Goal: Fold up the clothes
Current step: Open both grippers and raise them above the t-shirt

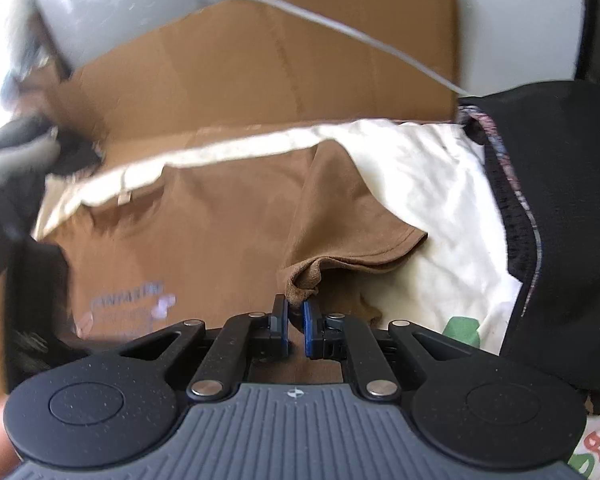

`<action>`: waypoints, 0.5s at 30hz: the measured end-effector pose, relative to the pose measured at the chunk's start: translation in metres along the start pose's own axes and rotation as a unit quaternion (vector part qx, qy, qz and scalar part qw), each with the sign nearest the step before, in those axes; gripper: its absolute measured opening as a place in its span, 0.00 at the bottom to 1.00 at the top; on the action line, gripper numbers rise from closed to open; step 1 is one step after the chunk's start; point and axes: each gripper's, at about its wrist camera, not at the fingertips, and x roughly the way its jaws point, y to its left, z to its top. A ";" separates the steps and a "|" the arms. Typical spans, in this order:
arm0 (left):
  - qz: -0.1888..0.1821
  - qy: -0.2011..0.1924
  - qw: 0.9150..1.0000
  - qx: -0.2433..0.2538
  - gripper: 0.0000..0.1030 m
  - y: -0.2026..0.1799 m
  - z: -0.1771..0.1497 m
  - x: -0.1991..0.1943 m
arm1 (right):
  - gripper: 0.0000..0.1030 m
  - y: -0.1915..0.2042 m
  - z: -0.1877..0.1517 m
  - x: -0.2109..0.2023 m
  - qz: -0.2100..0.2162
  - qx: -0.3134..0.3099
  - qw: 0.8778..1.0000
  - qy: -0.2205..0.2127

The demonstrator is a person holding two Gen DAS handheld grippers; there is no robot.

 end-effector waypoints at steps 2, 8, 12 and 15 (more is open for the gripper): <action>0.013 -0.015 1.000 -0.003 0.16 0.010 -0.001 -0.018 | 0.09 0.007 -0.006 0.008 -0.014 -0.018 1.000 0.019; 0.026 -0.056 0.998 -0.005 0.26 0.032 0.001 -0.056 | 0.34 0.028 -0.014 0.007 -0.027 -0.073 0.994 0.072; 0.035 -0.068 0.996 -0.035 0.28 0.045 0.014 -0.079 | 0.38 0.033 -0.011 -0.013 -0.026 -0.081 0.993 0.081; 0.047 -0.067 0.996 -0.028 0.29 0.043 0.022 -0.090 | 0.39 0.036 -0.004 -0.030 -0.027 -0.078 0.993 0.079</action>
